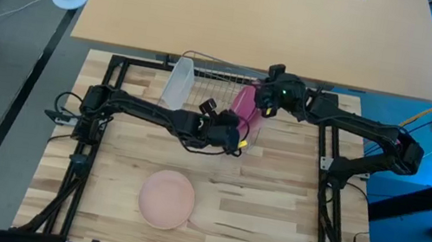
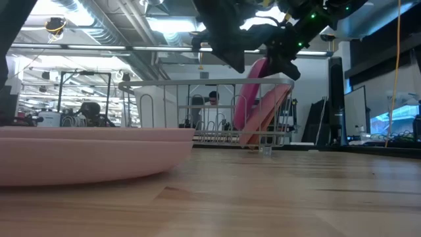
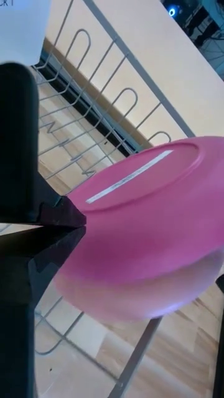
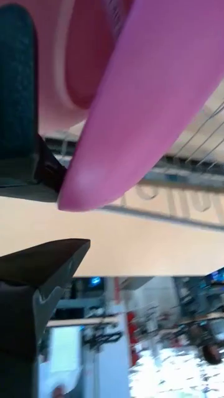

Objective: Sort dishes
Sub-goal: Put the pink plate into the dish rack, then put the light red plate into the dish rack

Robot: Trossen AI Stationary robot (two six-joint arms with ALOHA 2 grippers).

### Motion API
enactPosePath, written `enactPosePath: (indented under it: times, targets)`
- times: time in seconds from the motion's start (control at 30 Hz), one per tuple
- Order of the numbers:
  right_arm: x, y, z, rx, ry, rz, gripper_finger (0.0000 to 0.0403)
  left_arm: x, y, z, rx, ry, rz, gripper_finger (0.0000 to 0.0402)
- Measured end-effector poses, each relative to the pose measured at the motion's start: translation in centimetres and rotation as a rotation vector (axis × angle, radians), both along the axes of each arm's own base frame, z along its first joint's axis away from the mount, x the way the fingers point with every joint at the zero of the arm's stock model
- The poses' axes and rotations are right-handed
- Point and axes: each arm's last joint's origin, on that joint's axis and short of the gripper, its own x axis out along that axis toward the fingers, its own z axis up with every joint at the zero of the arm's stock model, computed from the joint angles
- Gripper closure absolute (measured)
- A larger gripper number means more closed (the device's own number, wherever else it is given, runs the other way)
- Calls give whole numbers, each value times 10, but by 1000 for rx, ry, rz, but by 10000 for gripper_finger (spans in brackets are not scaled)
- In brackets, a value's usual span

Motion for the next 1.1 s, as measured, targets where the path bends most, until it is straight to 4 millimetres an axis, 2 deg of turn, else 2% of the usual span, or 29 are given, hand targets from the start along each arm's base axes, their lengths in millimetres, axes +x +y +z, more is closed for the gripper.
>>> enactPosePath:
  times: [0.2,0.37,0.53,0.93,1.1]
  targets:
    - [-4,1,-5,61,19,-60,293,3,4,3,18,-21,-6,401]
    - [-8,5,-14,168,84,-11,292,5,7,5,30,-34,-14,401]
    - [-11,7,-18,198,130,-4,292,5,7,5,30,-33,-13,401]
    - [-15,1,-12,3,191,-196,292,4,8,5,58,-22,8,401]
    - [-20,3,-5,-9,169,-202,292,-2,5,15,66,-25,-6,401]
